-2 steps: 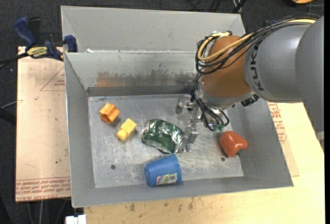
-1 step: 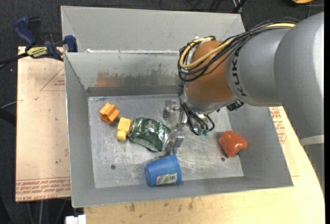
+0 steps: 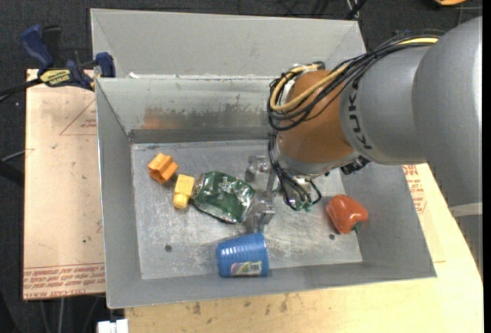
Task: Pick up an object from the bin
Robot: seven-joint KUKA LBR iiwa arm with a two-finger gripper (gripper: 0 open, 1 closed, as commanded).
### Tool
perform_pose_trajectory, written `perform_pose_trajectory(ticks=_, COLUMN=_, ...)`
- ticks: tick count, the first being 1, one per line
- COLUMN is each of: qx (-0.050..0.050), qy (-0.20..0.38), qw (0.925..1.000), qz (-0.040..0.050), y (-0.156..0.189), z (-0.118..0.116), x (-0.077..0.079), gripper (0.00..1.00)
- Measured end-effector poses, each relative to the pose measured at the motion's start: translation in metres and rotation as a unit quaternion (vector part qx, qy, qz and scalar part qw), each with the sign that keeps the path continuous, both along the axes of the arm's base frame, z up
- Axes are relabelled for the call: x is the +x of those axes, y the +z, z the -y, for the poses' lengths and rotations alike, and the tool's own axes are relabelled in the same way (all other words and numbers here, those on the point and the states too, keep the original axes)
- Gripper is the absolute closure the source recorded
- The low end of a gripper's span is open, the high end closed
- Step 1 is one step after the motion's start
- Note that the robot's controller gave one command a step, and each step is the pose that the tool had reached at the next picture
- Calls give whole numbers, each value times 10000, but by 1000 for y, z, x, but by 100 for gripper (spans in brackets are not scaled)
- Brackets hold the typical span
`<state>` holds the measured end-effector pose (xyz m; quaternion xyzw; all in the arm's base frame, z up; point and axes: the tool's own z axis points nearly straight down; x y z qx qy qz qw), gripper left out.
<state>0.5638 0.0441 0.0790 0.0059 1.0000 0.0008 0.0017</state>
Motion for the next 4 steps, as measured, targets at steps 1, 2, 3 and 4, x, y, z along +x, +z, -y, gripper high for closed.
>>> perform_pose_trajectory(ticks=1, qx=-12, qy=517, qw=9987, qz=-7, y=-5, z=-38, x=8, gripper=0)
perform_pose_trajectory(ticks=2, qx=-3, qy=705, qw=9975, qz=-20, y=-1, z=-75, x=-24, gripper=100)
perform_pose_trajectory(ticks=3, qx=-3, qy=707, qw=9975, qz=-11, y=-2, z=-75, x=-23, gripper=0)
perform_pose_trajectory(ticks=4, qx=-3, qy=707, qw=9975, qz=-11, y=-2, z=-75, x=-24, gripper=0)
